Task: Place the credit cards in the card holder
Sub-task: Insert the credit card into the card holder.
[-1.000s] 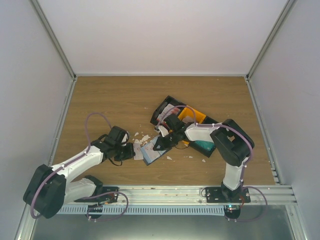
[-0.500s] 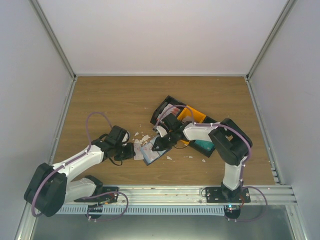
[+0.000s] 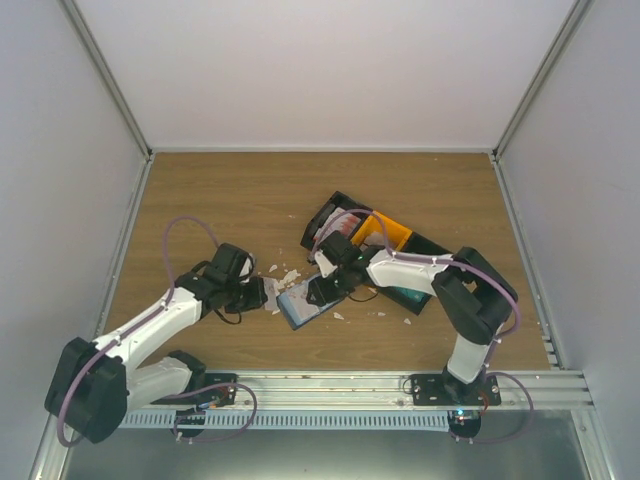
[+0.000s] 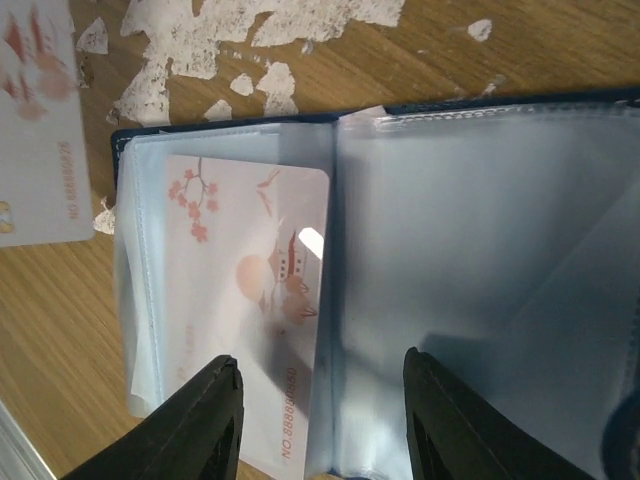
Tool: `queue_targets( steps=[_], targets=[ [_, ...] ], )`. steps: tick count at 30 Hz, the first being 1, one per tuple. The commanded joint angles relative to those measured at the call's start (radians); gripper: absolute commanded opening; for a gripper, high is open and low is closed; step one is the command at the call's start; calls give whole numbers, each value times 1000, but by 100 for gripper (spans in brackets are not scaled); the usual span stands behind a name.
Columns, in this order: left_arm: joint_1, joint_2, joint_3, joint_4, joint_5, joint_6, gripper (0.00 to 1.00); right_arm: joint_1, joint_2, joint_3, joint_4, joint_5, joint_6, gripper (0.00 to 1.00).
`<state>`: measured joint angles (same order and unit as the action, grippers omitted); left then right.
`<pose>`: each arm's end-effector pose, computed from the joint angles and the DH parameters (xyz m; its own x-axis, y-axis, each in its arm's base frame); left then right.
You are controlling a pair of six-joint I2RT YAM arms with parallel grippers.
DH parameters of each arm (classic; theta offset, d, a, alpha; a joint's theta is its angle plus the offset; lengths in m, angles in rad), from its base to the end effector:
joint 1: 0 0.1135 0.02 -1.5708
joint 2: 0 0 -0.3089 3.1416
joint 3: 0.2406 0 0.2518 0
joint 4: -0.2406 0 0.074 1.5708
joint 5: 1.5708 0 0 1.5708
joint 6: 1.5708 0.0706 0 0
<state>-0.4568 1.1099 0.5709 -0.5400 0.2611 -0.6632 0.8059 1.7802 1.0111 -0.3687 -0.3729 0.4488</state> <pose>0.1629 -0.1004 0.1908 -0.9531 -0.1943 -0.2320 -0.0650 0.8803 -0.4700 0.2309 0.2777 0.1618 -0.9038 -0.3581 -0.2346 -0.4280 0.7658 0.4800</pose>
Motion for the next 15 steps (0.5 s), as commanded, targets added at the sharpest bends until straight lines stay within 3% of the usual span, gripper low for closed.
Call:
queue_targets(
  steps=[1,6,15],
  targets=[
    [14,-55,35,-21,10,15,0,40,3,39,-54,87,20,47],
    [11,-60,6,73,173,23,0,79,28,80,-74,121,25,48],
    [4,27,-26,34,59,16,0,121,81,137,-127,190,37,48]
  ],
)
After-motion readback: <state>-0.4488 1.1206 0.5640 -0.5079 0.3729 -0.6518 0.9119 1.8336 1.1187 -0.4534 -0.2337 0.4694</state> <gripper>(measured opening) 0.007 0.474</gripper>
